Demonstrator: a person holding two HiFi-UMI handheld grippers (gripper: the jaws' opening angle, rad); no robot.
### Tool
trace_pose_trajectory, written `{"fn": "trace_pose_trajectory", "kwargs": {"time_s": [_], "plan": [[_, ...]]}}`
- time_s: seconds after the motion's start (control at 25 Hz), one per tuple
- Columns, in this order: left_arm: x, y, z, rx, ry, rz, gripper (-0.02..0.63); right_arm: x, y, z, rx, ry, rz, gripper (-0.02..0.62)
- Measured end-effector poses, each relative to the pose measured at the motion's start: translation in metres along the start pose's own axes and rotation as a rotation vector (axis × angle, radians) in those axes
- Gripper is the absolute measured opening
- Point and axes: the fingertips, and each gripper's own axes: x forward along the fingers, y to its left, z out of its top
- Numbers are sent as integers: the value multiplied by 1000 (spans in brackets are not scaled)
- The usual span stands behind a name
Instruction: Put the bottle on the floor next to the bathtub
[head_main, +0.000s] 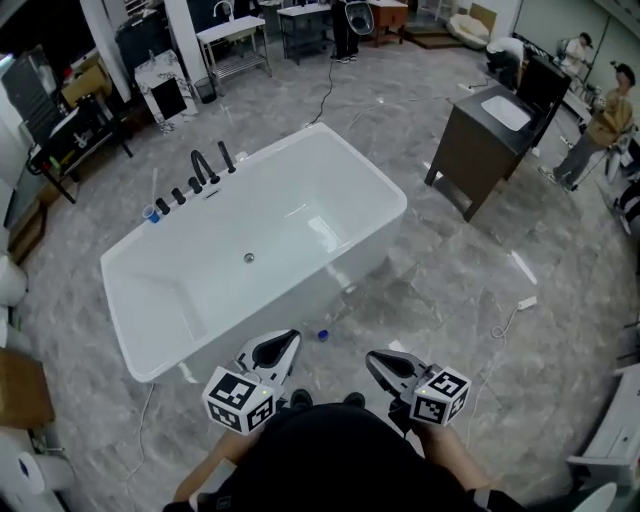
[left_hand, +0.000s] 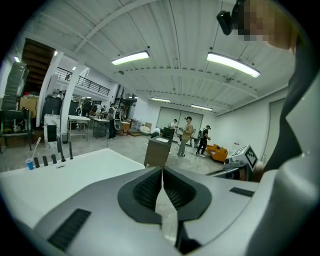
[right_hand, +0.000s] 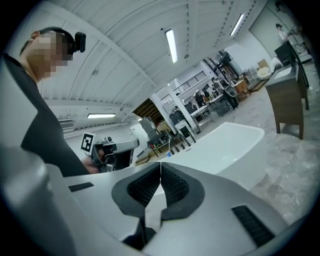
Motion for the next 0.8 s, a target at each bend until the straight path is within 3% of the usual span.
{"fn": "trace_pose_trajectory", "kwargs": {"time_s": [0.32,0.56,0.8], "plan": [[3,-40,64,73,-85,-158,23,-8,26,50,-101,-124,12,28],[4,-58,112,151,-159,-204,23,-9,60,93,-117,-219,65,28],[-1,-50,134,212,-228,-200,23,-11,96,133,-374,-291,45,28]]}}
